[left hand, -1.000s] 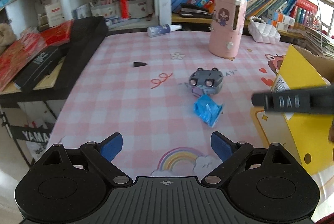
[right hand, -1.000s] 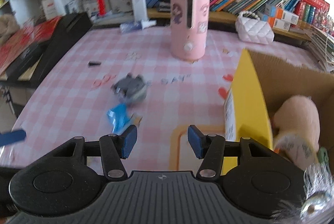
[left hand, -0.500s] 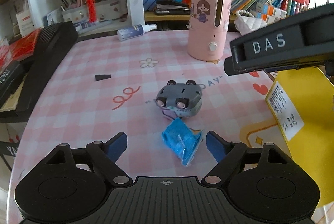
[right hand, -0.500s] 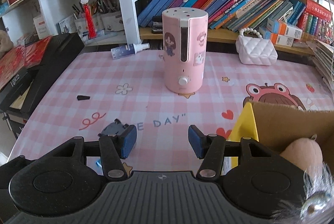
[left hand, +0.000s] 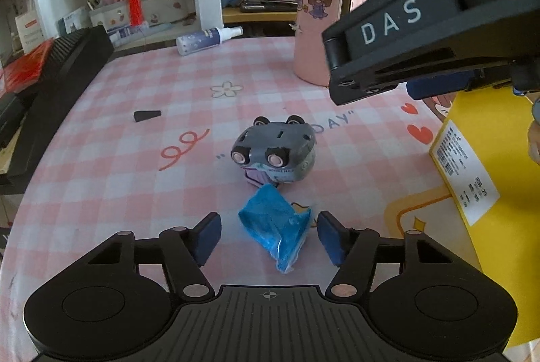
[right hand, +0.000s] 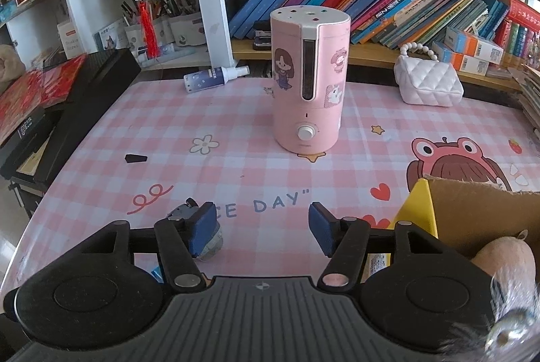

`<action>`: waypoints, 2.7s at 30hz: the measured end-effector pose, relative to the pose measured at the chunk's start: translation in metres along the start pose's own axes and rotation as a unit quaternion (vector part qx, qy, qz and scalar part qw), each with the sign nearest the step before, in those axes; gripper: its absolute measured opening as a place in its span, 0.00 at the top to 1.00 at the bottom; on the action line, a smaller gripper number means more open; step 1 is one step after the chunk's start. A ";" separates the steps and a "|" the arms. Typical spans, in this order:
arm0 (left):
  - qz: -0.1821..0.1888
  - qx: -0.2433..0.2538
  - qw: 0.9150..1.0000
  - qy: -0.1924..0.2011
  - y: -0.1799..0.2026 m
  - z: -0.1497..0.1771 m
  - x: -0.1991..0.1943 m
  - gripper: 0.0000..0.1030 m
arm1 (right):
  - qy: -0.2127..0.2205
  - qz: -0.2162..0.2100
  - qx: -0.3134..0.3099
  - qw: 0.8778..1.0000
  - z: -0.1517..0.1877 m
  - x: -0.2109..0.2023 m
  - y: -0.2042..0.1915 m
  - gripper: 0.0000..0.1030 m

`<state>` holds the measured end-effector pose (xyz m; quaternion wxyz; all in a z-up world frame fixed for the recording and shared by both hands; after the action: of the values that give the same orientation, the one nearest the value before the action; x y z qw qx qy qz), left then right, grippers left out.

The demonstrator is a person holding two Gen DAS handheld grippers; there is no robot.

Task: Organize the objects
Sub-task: 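Grasp the blue plastic bag with the left tool while the right tool grasps the grey toy car, then lift the blue bag and grey toy car and carry them toward the yellow box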

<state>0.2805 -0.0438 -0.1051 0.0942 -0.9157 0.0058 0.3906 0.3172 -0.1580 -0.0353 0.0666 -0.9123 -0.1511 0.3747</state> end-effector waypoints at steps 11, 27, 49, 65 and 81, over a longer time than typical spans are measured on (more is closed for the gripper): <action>-0.011 -0.028 1.000 -0.001 -0.029 0.001 0.000 0.62 | -0.020 -0.034 -0.023 0.999 -0.003 0.013 -0.013 0.35; -0.053 -0.111 0.992 -0.016 -0.098 0.016 -0.039 0.63 | -0.111 -0.047 -0.139 0.983 0.009 0.093 -0.050 0.47; -0.016 -0.125 0.992 0.030 -0.114 0.061 -0.130 0.63 | 0.000 -0.060 -0.065 0.996 0.047 -0.054 -0.060 0.61; 0.010 -0.103 0.993 0.050 -0.111 0.116 -0.200 0.64 | 0.005 -0.051 -0.033 0.998 0.135 -0.144 -0.091 0.61; 0.073 -0.021 0.995 0.056 -0.074 0.157 -0.246 0.64 | 0.019 -0.011 0.025 0.999 0.217 -0.219 -0.094 0.61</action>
<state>0.0038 0.0411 -0.0223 0.0451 -0.9352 0.0700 0.3442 -0.0042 -0.1382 -0.0221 0.0961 -0.9156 -0.1505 0.3603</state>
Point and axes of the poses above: each gripper's, at about its wrist camera, not at the fingertips, and x roughly the way its jaws point, y to its right, z to its underside, the point moved 1 cm from there along x, roughly the way its jaws point, and after that the axes turned 13 degrees about -z, right-handed, at the moved point
